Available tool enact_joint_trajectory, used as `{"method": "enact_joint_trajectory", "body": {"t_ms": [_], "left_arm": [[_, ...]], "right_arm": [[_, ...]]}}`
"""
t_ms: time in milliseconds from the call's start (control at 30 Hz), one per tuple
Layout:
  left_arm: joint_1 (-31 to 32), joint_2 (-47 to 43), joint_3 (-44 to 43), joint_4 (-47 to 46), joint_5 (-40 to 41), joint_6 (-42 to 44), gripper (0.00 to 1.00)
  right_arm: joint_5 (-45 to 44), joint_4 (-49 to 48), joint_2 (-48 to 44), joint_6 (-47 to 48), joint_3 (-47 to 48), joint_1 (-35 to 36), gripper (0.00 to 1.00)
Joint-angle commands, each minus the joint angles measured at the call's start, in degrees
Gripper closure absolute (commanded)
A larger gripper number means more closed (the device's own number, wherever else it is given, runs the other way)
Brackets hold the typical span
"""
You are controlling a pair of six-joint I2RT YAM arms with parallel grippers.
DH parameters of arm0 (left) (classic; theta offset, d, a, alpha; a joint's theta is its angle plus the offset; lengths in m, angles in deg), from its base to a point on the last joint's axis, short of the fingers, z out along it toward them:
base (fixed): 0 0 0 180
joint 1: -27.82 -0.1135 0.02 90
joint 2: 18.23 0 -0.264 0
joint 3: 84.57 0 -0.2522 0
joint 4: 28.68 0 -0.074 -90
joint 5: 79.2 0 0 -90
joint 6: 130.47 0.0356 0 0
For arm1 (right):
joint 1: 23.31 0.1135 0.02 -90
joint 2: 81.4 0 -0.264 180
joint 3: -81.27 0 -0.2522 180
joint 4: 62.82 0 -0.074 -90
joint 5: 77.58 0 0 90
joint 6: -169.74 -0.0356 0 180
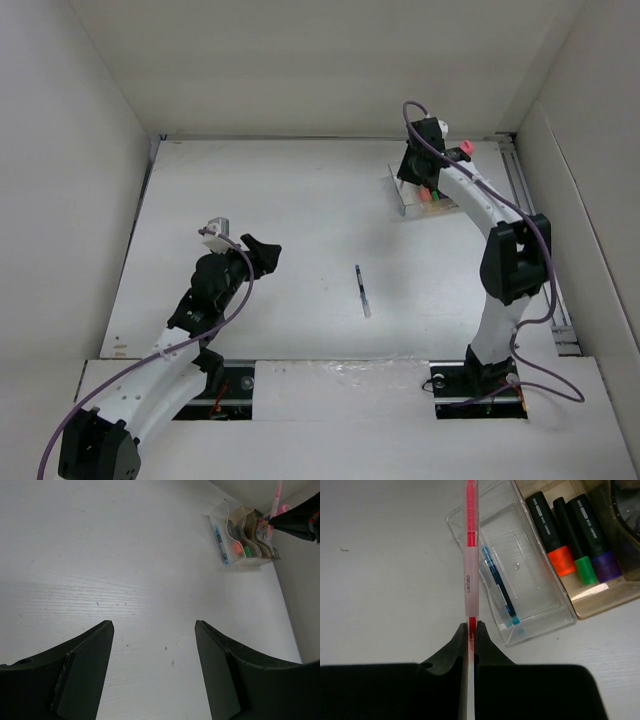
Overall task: Sort the stationery into containers
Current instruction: Place the pen in the storage box.
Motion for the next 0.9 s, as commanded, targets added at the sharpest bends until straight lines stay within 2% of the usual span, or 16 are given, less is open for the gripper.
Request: {"method": "enact_joint_trajectory", "body": {"t_ms": [0,167,300,600,700,833,867], "left_arm": [[0.20,-0.22,0.41,-2.25,-1.13,-0.18,0.38],[0.20,-0.22,0.41,-2.25,-1.13,-0.18,0.38],[0.20,-0.22,0.41,-2.77,-1.13,-0.18,0.38],[0.20,1.53,0.41,-2.77,-0.61,-0.18,0.38],[0.20,0.83,0.41,-2.77,-0.61,-0.18,0.38],[0.20,0.30,0.41,-2.77,-0.61,-0.18,0.38],[0.20,0.30,0.41,-2.77,-0.61,-0.18,0.38]], "right_arm": [[9.83,4.41,4.86,2.75,6.02,-3.49,1.00],[17.05,3.27,6.89,2.75,5.51,-5.69,1.00],[17.59,1.87,6.90,2.14,4.19,-7.10,1.00],[8.98,2.48,8.75,1.52,3.49,-5.44,1.00],[6.96,2.48,8.75,1.52,3.49,-4.73,0.96],[5.02,2.48,8.22,1.00,2.96,-4.20,0.79],[5.02,2.48,7.26,1.00,2.27,-4.20,0.71]]}}
